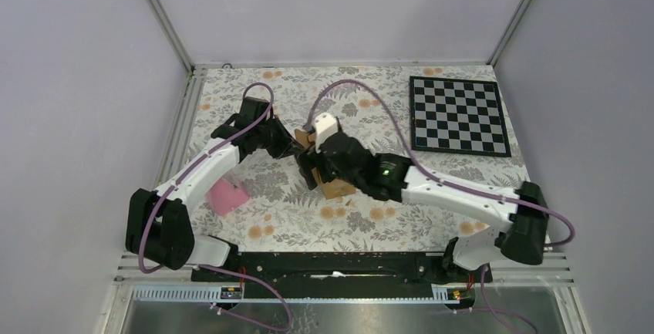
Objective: Unpack the express box
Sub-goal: Open the express box at the center of the board, then pick up the express box from the center of the board.
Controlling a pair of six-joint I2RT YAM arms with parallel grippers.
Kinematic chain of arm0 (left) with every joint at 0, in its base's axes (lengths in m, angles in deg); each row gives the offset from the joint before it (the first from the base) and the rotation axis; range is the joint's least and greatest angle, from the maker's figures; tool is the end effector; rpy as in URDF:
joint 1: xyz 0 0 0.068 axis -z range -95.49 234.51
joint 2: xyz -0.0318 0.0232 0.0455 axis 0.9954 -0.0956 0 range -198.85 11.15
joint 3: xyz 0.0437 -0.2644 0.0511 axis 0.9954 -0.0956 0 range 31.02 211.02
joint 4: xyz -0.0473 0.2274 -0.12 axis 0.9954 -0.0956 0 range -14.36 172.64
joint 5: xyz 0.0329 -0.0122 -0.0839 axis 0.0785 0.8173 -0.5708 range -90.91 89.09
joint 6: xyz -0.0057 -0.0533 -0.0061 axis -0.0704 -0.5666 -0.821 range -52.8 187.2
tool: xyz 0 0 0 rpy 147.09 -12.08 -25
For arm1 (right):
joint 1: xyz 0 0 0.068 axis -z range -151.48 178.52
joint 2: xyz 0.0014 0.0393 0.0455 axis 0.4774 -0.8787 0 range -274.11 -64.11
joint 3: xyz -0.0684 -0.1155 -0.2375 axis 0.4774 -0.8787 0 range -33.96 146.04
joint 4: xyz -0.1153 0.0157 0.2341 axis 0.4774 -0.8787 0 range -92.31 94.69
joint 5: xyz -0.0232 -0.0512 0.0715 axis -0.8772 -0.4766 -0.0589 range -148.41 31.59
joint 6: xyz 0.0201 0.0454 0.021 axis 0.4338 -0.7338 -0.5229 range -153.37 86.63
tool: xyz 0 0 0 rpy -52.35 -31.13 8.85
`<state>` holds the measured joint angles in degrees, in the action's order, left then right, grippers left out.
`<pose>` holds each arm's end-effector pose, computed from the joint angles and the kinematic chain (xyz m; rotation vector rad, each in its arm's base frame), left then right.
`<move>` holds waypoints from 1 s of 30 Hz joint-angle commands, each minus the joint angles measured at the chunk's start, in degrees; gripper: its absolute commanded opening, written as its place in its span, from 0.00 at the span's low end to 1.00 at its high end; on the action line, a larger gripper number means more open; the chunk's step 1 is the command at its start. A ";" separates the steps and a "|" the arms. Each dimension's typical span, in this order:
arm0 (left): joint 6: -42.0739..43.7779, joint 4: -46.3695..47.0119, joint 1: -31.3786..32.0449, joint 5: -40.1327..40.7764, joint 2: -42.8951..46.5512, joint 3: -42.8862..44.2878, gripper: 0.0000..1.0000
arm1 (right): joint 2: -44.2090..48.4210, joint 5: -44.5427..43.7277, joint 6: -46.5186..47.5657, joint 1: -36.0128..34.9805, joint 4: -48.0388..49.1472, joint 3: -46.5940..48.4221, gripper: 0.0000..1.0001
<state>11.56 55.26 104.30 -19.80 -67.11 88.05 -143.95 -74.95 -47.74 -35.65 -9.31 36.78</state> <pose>0.2668 -0.1082 0.2584 -0.6458 2.5289 -0.9447 0.1505 0.2874 0.3515 -0.6673 1.8934 0.6107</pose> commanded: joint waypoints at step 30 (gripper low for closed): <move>-1.26 -9.28 -0.10 1.59 -4.59 12.03 0.00 | -16.52 -12.60 3.19 -3.71 7.84 -6.20 0.19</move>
<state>11.04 45.84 104.37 -19.37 -70.54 95.37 -161.83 -87.28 -41.27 -39.47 -0.45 32.46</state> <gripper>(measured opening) 0.032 0.312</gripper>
